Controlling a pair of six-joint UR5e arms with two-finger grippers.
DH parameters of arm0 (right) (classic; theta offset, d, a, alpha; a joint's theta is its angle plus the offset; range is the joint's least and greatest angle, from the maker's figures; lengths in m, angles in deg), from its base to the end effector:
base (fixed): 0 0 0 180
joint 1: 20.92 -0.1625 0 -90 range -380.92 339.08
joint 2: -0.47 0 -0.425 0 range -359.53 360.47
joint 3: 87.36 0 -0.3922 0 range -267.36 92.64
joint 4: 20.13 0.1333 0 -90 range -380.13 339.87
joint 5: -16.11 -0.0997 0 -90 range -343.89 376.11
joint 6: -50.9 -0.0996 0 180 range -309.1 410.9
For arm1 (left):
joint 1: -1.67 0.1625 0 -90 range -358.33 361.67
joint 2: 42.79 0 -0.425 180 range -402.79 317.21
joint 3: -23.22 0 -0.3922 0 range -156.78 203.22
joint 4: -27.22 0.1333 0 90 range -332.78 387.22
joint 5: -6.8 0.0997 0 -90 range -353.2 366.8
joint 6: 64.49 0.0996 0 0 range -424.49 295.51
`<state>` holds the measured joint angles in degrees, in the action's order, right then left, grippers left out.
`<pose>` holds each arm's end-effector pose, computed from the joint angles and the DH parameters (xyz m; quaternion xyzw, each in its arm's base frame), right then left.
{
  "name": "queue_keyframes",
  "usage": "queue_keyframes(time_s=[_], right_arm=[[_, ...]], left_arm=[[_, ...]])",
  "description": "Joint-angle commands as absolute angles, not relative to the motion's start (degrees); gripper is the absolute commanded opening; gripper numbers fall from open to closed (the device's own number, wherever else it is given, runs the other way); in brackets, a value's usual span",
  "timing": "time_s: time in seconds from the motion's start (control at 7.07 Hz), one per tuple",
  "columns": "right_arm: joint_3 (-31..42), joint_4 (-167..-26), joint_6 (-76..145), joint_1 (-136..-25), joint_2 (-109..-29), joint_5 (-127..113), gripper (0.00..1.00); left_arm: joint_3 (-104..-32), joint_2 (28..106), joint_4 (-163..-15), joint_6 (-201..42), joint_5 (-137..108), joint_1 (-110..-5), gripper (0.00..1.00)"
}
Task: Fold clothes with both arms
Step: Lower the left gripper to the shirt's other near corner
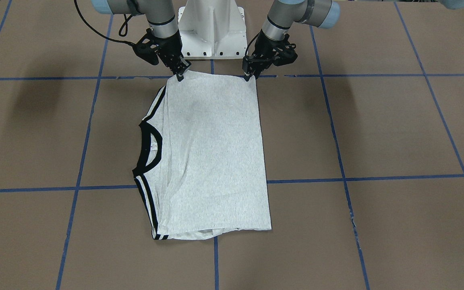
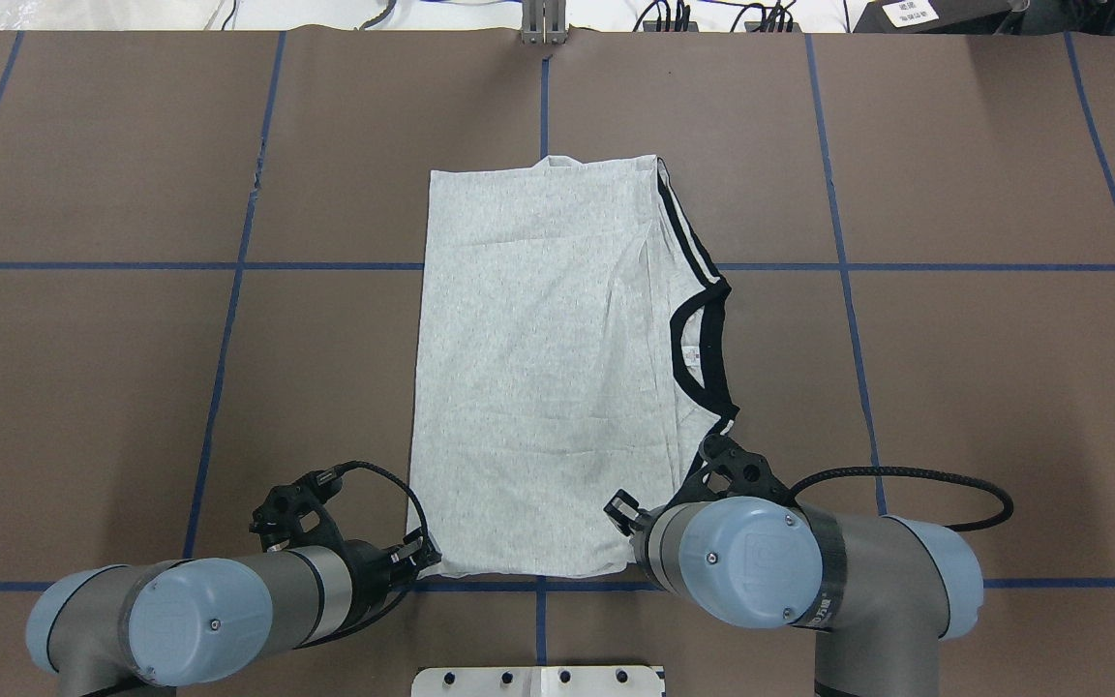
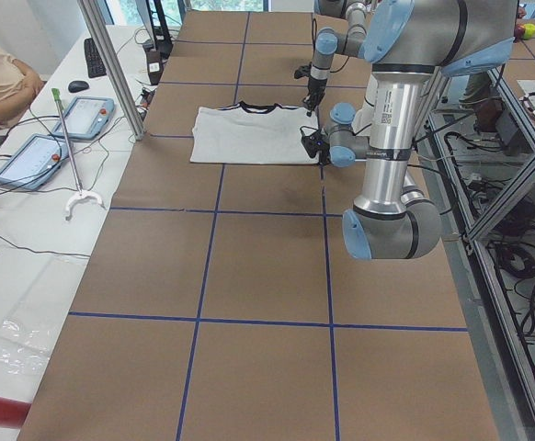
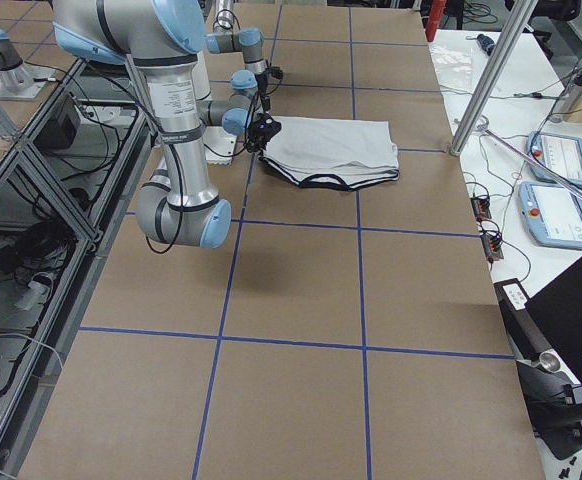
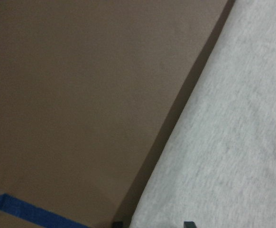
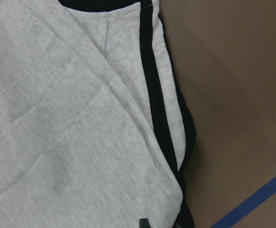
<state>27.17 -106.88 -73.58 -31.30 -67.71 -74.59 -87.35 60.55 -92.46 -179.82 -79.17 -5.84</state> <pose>-0.5360 -0.2325 0.2619 -0.0930 -0.4090 0.3440 0.8401 0.5338 -0.2119 0.3121 -0.0520 0.5248 -0.2579 0.8095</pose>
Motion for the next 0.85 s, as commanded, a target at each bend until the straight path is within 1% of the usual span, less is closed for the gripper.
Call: queue_keyframes(time_s=[0.0,0.14,0.57,0.71], right_arm=[[27.33,-106.88,-73.56,-31.29,-67.73,-74.59,0.0],[27.33,-106.88,-73.56,-31.29,-67.73,-74.59,0.0],[27.25,-106.88,-73.56,-31.29,-67.64,-74.59,0.0],[27.33,-106.88,-73.56,-31.29,-67.73,-74.59,0.0]], left_arm=[[-87.35,60.57,-92.4,-179.81,-79.16,-5.98,0.09],[-87.35,60.57,-92.4,-179.81,-79.16,-5.98,0.0],[-88.13,60.57,-92.4,-179.63,-79.34,-6.42,0.0],[-90.23,60.31,-92.4,-179.54,-79.42,-6.59,0.0]])
